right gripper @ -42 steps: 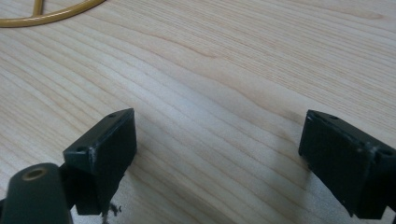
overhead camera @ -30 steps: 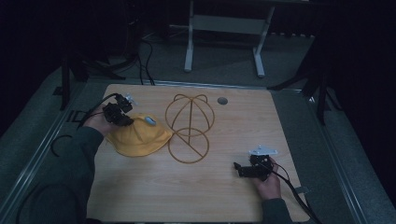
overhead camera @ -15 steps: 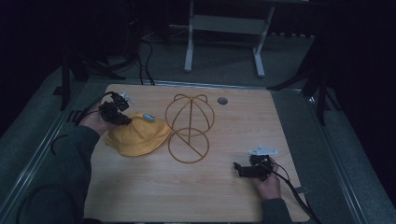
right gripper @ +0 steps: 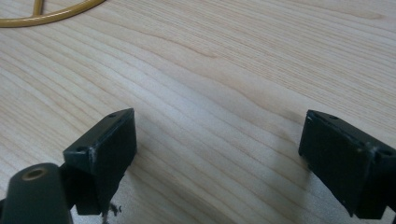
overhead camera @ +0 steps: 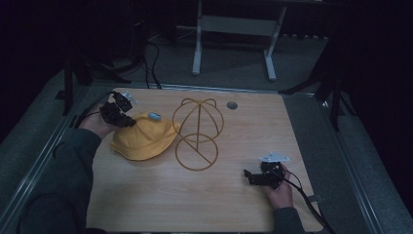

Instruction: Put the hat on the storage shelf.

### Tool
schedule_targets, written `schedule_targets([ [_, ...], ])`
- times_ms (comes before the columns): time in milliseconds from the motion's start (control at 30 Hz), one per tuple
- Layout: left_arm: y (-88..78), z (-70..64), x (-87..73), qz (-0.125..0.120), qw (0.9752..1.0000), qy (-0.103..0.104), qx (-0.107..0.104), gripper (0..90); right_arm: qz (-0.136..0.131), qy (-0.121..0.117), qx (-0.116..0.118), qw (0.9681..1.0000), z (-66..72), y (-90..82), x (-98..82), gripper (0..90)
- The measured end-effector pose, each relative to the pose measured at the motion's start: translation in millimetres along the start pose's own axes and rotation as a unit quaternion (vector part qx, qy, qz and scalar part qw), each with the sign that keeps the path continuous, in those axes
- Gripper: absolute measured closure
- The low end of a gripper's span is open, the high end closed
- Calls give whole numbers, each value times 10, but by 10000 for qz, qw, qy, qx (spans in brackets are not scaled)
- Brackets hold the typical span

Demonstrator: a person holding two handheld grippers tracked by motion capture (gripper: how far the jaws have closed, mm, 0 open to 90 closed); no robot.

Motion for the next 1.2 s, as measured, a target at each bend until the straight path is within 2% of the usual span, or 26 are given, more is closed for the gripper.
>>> schedule_targets([
  [400,-195,34,27,-232,9997,-80,20,857,-3,-5,0,10000,-1,1,0,112],
  [833,-355,17,108,-331,9994,13,71,857,-2,-5,-2,10000,-1,0,0,112],
  [1200,-482,34,121,-614,9981,-48,23,856,-2,-3,-1,10000,-1,0,0,112],
])
Point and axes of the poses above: each handheld gripper's, and its own axes: y roughly forward along the jaws, x roughly out of its top, z roughly to its left, the point moved 8 cm from there along y, roughly forward along the jaws, and after that the axes turned 8 degrees about -x, right-handed, at the moved point
